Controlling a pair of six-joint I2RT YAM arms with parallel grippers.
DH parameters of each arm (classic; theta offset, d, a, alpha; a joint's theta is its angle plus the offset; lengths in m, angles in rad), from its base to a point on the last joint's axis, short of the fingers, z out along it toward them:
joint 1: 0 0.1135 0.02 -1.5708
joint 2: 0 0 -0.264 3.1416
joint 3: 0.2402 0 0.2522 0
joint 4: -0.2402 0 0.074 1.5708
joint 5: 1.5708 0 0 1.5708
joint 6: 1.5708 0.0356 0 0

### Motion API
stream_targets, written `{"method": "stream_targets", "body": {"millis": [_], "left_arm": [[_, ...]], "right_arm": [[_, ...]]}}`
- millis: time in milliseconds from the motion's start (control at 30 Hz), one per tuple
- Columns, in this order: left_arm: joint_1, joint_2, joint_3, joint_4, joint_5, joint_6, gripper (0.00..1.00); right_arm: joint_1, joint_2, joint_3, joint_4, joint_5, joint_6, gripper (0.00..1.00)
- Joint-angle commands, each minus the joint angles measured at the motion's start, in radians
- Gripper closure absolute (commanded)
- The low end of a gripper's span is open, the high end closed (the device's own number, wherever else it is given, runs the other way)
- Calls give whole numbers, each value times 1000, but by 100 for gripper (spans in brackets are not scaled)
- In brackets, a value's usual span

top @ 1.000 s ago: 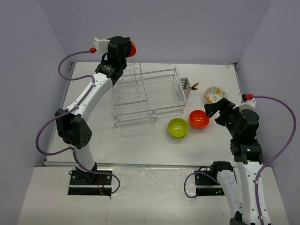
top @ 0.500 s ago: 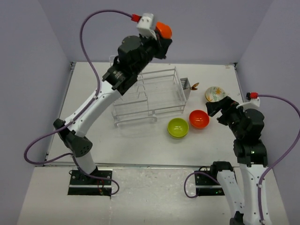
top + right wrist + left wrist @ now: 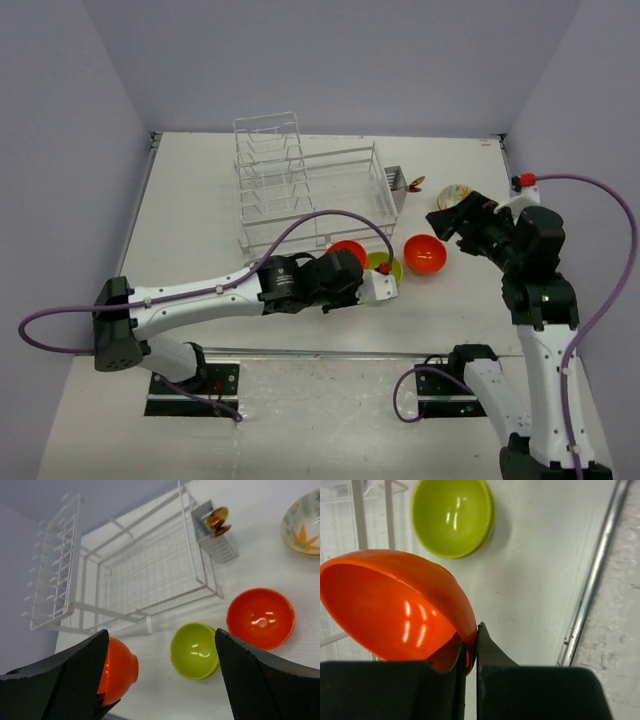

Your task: Unload the bowls from the dish rack

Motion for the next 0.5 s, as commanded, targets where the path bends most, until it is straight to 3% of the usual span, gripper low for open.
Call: {"method": "stream_targets", "body": {"millis": [0, 67, 167, 267, 467], "left_arm": [[-35, -120, 0, -9, 175, 167, 100], [-38, -90, 27, -116, 334, 217, 100], [-46, -44, 78, -225, 399, 231, 100], [-53, -5, 94, -277, 416, 231, 100], [-57, 19, 124, -287, 383, 238, 100]], "right_arm": [[89, 127, 18, -69, -162, -75, 14], [228, 192, 48, -132, -94, -115, 14], [368, 244, 73, -187, -46, -126, 13], [433, 246, 50, -190, -38, -121, 15], [553, 261, -31, -201, -21, -123, 28]]}}
